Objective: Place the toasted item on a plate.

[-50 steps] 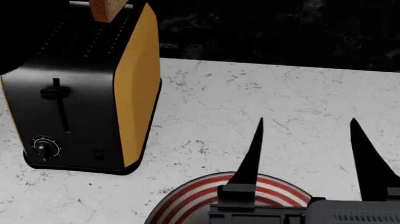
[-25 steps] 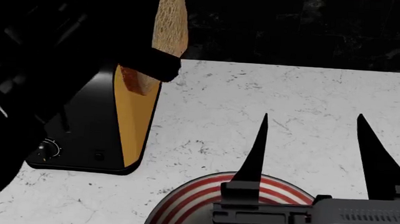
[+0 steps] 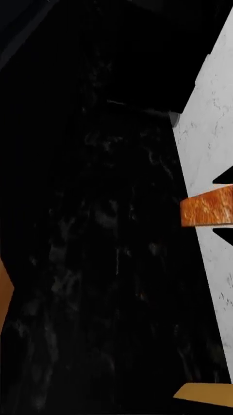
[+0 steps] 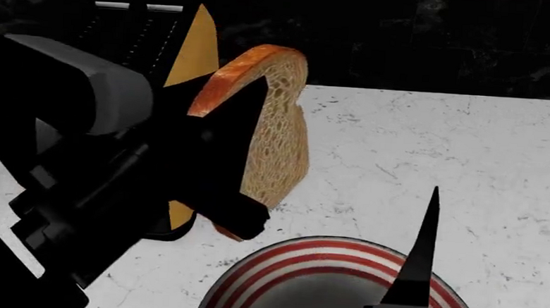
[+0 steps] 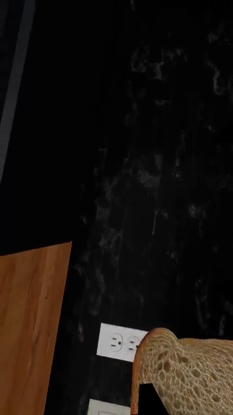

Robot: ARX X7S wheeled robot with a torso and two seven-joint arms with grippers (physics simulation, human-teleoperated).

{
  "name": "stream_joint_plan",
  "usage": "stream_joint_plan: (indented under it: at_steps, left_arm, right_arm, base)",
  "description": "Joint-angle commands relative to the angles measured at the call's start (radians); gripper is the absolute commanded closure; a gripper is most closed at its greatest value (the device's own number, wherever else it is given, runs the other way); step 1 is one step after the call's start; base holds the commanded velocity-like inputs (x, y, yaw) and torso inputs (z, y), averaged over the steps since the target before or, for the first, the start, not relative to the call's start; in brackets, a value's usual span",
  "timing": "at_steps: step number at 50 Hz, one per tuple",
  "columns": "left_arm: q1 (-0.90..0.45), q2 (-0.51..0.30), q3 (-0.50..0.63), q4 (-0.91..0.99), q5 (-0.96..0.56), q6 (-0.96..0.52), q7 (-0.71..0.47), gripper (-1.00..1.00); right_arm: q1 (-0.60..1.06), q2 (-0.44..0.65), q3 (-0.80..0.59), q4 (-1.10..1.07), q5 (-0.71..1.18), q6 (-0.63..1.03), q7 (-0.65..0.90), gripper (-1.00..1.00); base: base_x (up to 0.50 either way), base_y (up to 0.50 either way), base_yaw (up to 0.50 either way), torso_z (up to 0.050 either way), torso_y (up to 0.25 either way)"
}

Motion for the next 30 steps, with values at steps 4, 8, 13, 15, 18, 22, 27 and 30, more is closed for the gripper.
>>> stream_joint_plan:
  at_steps: [4,8,13,15,18,22,27,30]
  left_arm:
    - [0.156,0.011,-0.022,0.016,-0.044,0.085,0.001,1.0]
    - [0.206,0.023,-0.027,0.01,-0.083,0.106,0.002,1.0]
    - [0.25,0.033,-0.037,0.01,-0.118,0.131,0.001,1.0]
    - [0.265,0.037,-0.039,0.006,-0.122,0.141,0.008,1.0]
    - [0.292,0.051,-0.032,0.011,-0.125,0.154,0.012,1.0]
    - [0.318,0.066,-0.009,0.017,-0.11,0.162,0.026,1.0]
    - [0.324,0.093,0.013,0.003,-0.107,0.168,0.042,1.0]
    - [0.323,0.103,0.029,-0.003,-0.096,0.168,0.047,1.0]
  right_arm:
    - [-0.082,0.469,-0.221,-0.007,0.03,-0.495,0.324,-1.0]
    - [-0.082,0.469,-0.221,-0.008,0.031,-0.492,0.32,-1.0]
    - [-0.075,0.469,-0.214,-0.008,0.04,-0.483,0.312,-1.0]
    - [-0.071,0.469,-0.21,-0.008,0.043,-0.48,0.307,-1.0]
    - [-0.07,0.47,-0.209,-0.008,0.041,-0.472,0.314,-1.0]
    - [-0.076,0.47,-0.214,-0.008,0.028,-0.472,0.324,-1.0]
    - [-0.073,0.47,-0.211,-0.008,0.025,-0.475,0.324,-1.0]
    - [-0.077,0.47,-0.215,-0.008,0.018,-0.475,0.332,-1.0]
  base:
    - [0.0,0.0,0.0,0.0,0.0]
    - [0.0,0.0,0.0,0.0,0.0]
    - [0.0,0.0,0.0,0.0,0.0]
    - [0.0,0.0,0.0,0.0,0.0]
    - [0.0,0.0,0.0,0.0,0.0]
    - [0.0,0.0,0.0,0.0,0.0]
    - [0.0,0.0,0.0,0.0,0.0]
    - [0.0,0.0,0.0,0.0,0.0]
